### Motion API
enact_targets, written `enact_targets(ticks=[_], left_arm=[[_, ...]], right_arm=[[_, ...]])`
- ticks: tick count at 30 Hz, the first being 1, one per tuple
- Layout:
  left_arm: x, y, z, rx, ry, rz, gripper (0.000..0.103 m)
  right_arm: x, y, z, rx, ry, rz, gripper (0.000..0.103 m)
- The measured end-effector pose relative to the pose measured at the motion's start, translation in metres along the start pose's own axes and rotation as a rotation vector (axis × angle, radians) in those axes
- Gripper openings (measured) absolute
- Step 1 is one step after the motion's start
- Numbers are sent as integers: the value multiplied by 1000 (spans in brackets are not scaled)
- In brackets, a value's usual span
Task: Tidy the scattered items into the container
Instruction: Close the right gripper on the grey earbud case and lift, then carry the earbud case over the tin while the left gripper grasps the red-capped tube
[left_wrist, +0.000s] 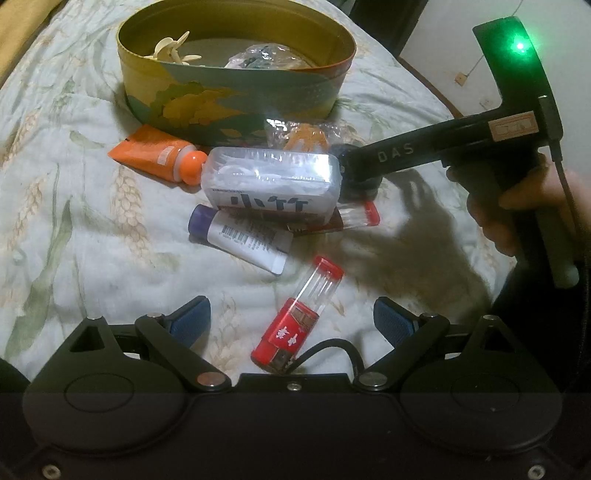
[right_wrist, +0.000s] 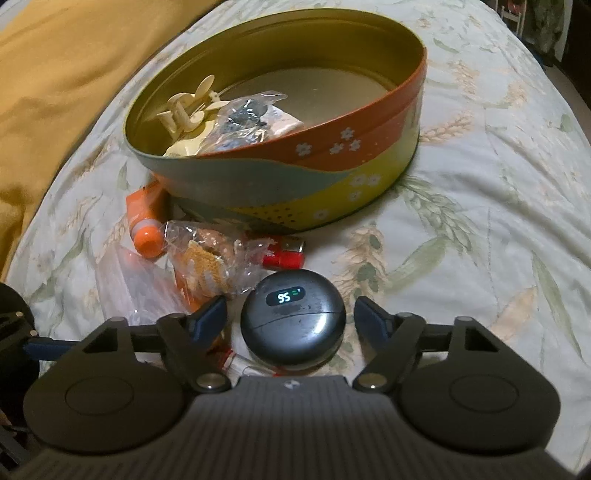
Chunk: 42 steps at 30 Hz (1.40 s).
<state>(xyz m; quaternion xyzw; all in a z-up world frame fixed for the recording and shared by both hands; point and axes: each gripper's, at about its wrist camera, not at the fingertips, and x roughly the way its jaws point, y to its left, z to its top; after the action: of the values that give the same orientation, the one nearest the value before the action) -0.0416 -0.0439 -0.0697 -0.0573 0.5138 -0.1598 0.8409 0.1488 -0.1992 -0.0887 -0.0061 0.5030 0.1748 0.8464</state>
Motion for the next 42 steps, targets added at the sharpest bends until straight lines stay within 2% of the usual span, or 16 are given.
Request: enact_targets(ticks=[2, 5, 14, 18, 21, 26, 30, 36, 42], left_arm=[[0, -2, -2, 2, 2, 6, 95], [0, -4, -3, 13, 7, 3, 95], [2, -7, -5, 29, -1, 11, 90], [2, -6, -5, 23, -6, 4, 90], [-1, -7, -4, 30, -33, 17, 87], [-4, 1, -1, -9, -49, -6, 86], [-2, -3, -2, 21, -46, -25, 86], [4, -12, -3, 80, -30, -56, 85], [10, -9, -1, 71, -26, -64, 73]], right_arm=[[0, 1, 0, -5, 1, 4, 66], [-1, 2, -1, -10, -4, -5, 63], [-16, -6, -7, 68, -24, 31, 63], [-32, -10, -10, 96, -61, 40, 63], [-39, -14, -12, 119, -66, 37, 63], [-49, -17, -15, 144, -74, 33, 63], [-54, -20, -18, 155, -58, -1, 63], [-69, -27, -17, 182, -64, -3, 63], [-82, -27, -7, 167, -74, -24, 63]])
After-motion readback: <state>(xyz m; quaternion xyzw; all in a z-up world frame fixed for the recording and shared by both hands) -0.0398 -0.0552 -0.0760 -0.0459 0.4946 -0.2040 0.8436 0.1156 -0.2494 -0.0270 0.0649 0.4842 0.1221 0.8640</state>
